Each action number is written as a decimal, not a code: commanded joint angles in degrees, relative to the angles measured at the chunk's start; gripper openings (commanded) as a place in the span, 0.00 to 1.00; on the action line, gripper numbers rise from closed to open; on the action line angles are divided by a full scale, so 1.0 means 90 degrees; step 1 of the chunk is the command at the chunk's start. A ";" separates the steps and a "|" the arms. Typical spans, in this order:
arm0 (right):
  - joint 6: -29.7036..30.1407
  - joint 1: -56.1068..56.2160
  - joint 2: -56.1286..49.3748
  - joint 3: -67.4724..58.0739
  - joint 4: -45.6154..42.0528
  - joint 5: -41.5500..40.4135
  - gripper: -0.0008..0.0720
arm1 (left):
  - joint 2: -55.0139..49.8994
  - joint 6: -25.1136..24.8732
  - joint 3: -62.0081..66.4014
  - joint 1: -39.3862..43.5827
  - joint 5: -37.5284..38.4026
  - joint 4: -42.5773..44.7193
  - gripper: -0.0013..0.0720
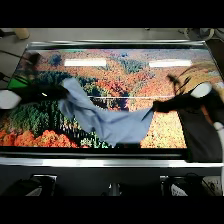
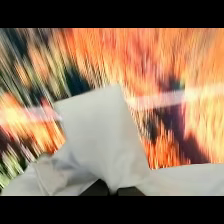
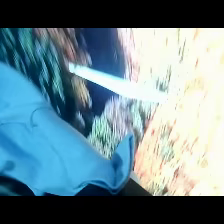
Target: Fold the shirts.
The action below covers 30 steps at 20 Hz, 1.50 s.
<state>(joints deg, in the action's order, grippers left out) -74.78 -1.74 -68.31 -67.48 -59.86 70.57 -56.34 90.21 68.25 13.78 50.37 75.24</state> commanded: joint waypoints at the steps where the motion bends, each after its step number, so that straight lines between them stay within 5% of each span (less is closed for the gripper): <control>1: -0.0571 0.0005 0.1608 -0.2273 -0.1239 -0.0716 0.04 | 0.1280 0.0680 0.1880 -0.0240 0.0136 0.1379 0.05; 7: -0.1273 0.0005 0.3565 -0.3286 -0.2030 -0.1394 0.04 | 0.2611 0.1484 0.2907 -0.0464 0.0566 0.1792 0.05; 10: -0.1581 0.0007 0.3767 -0.3288 -0.2290 -0.1413 0.04 | 0.2582 0.1477 0.2793 -0.0464 0.1734 0.2006 0.05; 13: -0.1574 0.0005 0.3548 -0.3288 -0.2329 -0.1661 0.04 | 0.2560 0.1484 0.2106 -0.0457 0.2047 0.1940 0.05; 18: -0.1515 0.0007 0.1955 -0.3286 -0.2329 -0.1717 0.04 | 0.2237 0.1479 -0.0447 -0.0452 0.1957 0.0860 0.05; 21: -0.1523 0.0005 0.0364 -0.3286 -0.2280 -0.2013 0.04 | 0.1569 0.1479 -0.1739 -0.0452 0.0920 0.0610 0.05; 25: -0.2113 0.0007 -0.1637 -0.3286 -0.1715 -0.2528 0.04 | -0.0236 0.1265 -0.1739 -0.0454 -0.0163 0.0442 0.05; 28: -0.2953 0.0027 -0.3021 -0.3286 -0.0469 -0.1834 0.04 | -0.2208 0.1246 -0.1010 -0.0454 -0.0075 0.0253 0.06; 29: -0.2951 0.0027 -0.3235 -0.3286 -0.0104 -0.1603 0.13 | -0.2577 0.1243 -0.0772 -0.0459 0.0141 0.0141 0.10; 30: -0.2841 0.0024 -0.3385 -0.3286 0.0253 -0.1423 0.48 | -0.2822 0.1231 -0.0503 -0.0466 0.0454 0.0141 0.35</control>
<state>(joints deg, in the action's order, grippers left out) -98.45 -1.67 -92.01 -96.99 -67.59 52.73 -72.55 101.78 59.33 9.63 51.62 78.74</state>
